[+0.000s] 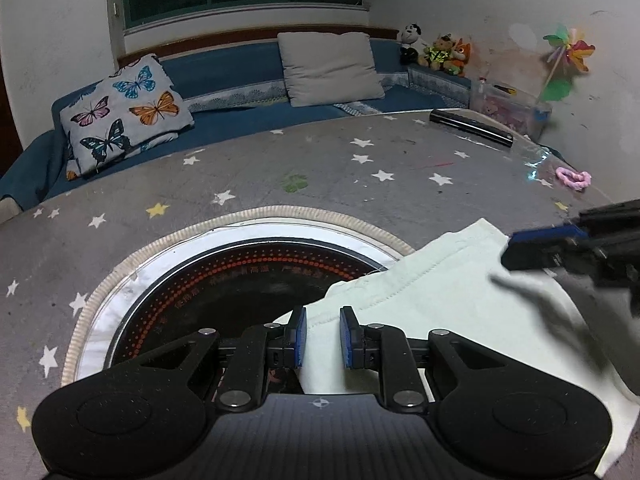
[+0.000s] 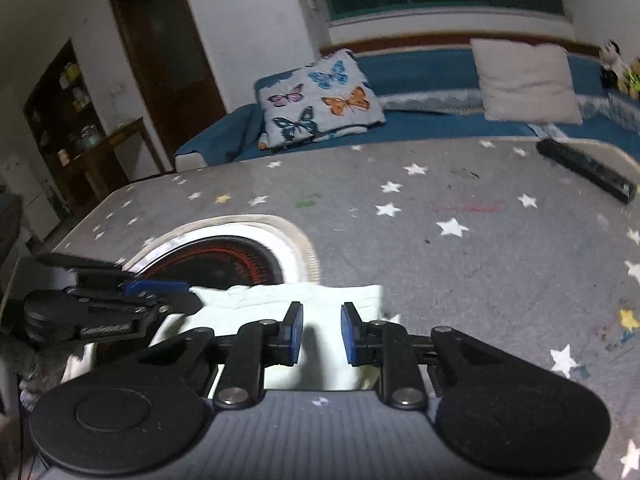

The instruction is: Fold clothes

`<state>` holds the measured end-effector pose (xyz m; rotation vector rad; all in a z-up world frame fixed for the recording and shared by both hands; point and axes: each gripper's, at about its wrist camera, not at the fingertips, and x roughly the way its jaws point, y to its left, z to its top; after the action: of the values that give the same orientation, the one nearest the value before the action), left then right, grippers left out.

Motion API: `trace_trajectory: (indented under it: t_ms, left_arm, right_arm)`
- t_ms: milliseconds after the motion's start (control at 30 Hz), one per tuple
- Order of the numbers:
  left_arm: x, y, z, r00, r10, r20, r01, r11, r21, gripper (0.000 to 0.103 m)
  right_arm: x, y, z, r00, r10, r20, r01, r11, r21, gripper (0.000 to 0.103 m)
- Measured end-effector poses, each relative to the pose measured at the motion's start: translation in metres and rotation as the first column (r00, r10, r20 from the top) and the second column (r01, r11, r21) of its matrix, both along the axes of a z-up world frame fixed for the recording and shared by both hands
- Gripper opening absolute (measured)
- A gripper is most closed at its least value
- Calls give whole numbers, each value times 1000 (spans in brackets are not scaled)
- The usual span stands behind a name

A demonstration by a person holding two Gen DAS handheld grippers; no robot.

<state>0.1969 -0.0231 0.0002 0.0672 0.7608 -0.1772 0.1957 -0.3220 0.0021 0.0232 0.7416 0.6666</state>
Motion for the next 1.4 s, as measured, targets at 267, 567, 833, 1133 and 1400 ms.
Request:
trace_trajectory:
  t_ms: [267, 567, 833, 1133, 1400]
  left_arm:
    - [-28, 0, 10, 1000, -20, 18, 20, 1000, 19, 30]
    - [-63, 8, 12, 1000, -12, 24, 12, 1000, 12, 41]
    - [-80, 14, 7, 1000, 14, 12, -14, 1000, -22, 47]
    - [-104, 8, -2, 1000, 19, 4, -18, 996, -84, 48]
    - [-102, 5, -10, 999, 44, -21, -46, 995, -94, 47]
  right_arm:
    - [-70, 31, 11, 974, 225, 37, -222, 973, -69, 28]
    - [-139, 74, -7, 916, 394, 77, -371, 904, -212, 28]
    - [-190, 96, -22, 860, 485, 158, -416, 846, -333, 30]
    - [-174, 54, -1, 933, 321, 162, -283, 934, -220, 30]
    - [-151, 16, -10, 980, 194, 41, -188, 974, -128, 30]
